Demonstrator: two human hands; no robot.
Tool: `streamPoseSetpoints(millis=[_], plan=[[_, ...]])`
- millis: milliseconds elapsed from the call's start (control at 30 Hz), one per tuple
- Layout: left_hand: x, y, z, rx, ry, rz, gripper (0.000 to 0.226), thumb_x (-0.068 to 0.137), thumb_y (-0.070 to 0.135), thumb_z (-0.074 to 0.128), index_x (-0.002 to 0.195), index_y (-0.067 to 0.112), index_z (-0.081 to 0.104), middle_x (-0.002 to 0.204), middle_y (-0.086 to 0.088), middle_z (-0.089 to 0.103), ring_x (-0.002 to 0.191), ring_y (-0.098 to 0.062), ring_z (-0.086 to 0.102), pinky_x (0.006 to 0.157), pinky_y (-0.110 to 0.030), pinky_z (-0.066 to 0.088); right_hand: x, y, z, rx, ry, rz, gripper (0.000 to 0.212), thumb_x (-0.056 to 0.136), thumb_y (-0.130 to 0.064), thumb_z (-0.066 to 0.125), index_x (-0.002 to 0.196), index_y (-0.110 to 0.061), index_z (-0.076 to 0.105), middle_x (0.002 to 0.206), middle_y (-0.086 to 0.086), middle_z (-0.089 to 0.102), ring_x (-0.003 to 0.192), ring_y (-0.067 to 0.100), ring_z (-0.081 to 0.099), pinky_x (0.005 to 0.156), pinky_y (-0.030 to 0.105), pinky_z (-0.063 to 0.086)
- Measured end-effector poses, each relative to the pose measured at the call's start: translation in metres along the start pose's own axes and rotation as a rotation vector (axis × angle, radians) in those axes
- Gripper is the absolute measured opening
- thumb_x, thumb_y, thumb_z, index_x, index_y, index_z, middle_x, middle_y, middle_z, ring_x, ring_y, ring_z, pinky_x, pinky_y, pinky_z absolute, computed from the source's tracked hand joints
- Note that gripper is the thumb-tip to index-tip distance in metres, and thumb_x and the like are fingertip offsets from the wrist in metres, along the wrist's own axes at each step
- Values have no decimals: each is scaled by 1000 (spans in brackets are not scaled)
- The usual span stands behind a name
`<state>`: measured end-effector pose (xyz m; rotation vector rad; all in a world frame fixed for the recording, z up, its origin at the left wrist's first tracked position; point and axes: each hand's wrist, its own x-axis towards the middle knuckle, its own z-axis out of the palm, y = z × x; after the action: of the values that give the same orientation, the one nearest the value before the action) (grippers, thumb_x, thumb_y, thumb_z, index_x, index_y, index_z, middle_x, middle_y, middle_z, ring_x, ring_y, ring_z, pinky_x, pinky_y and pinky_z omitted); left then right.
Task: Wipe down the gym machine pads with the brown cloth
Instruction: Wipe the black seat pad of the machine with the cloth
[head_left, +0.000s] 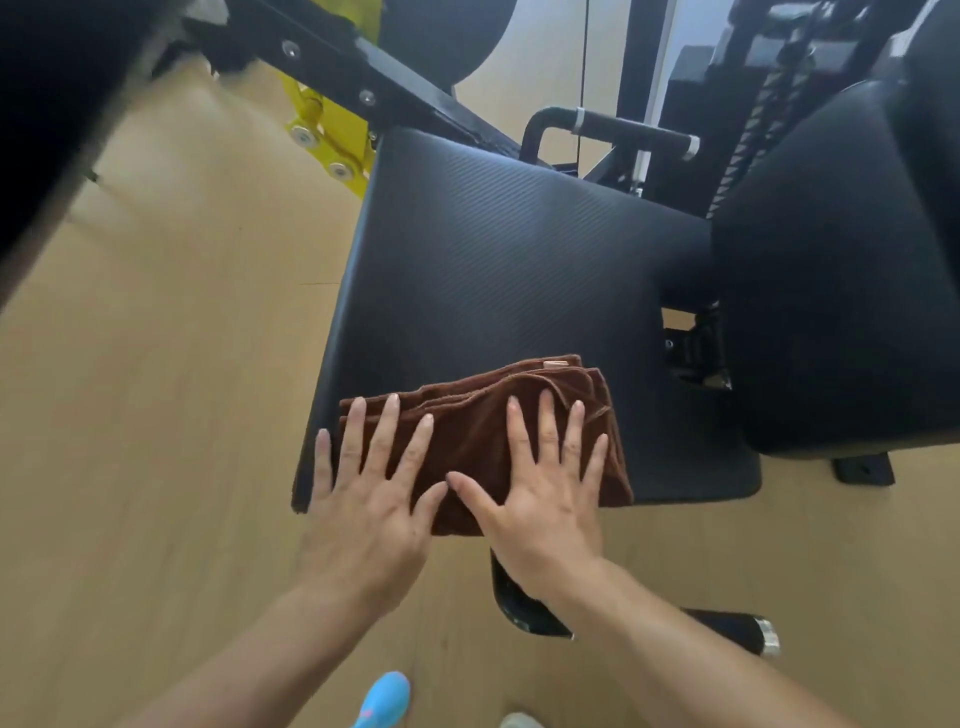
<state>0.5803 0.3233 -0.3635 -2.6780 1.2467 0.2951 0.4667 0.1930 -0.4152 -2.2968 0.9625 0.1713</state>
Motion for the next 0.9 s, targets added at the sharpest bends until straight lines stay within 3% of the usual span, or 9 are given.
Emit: streamPoseSetpoints(millis=[133, 267, 567, 667, 733, 833, 900], plan=[[32, 11, 6, 4, -12, 19, 64, 100, 50, 4, 160, 27, 0, 168, -1, -11, 154, -24, -21, 124, -44, -7, 31, 4, 2, -43, 118, -148, 80, 97, -74, 10, 162, -31, -2, 170, -2, -16, 154, 22, -27, 125, 54, -10], [77, 24, -4, -14, 23, 2, 63, 99, 46, -2, 156, 26, -17, 165, -1, -24, 150, -23, -31, 126, -42, -11, 83, 11, -20, -55, 96, -323, 66, 105, -57, 16, 163, -33, -4, 171, -9, -14, 154, 17, -28, 126, 52, -9], [204, 60, -24, 44, 22, -148, 62, 105, 39, 18, 161, 19, 1, 170, -7, -9, 156, -30, -14, 126, -47, -8, 213, 34, -77, -89, 98, -475, 63, 106, -49, 23, 164, -31, 4, 172, -10, -1, 157, 14, -14, 126, 46, -13], [251, 75, -36, 95, -38, -133, 63, 106, 44, 16, 162, 21, -1, 170, -6, -12, 155, -31, -14, 125, -47, -7, 236, 48, -91, -54, 127, -383, 62, 107, -46, 22, 164, -30, 3, 172, -8, -3, 157, 15, -15, 126, 46, -12], [283, 98, -41, 131, -79, -86, 64, 105, 49, 14, 161, 24, -4, 169, -6, -16, 155, -30, -17, 125, -48, -9, 246, 70, -97, -42, 177, -212, 62, 107, -46, 21, 163, -29, 1, 172, -8, -6, 157, 16, -16, 126, 46, -13], [320, 165, -35, 157, -111, 110, 65, 104, 49, 16, 161, 25, -5, 169, -8, -17, 154, -32, -19, 125, -50, -10, 248, 115, -107, -12, 263, 132, 63, 108, -42, 22, 163, -20, 2, 172, -2, -7, 157, 21, -14, 126, 42, -12], [336, 198, -30, 173, -127, 207, 65, 104, 45, 19, 161, 26, -6, 168, -9, -17, 154, -34, -20, 124, -51, -11, 247, 131, -109, 37, 289, 213, 62, 110, -38, 23, 163, -13, 2, 172, 1, -7, 158, 20, -12, 124, 35, -12]])
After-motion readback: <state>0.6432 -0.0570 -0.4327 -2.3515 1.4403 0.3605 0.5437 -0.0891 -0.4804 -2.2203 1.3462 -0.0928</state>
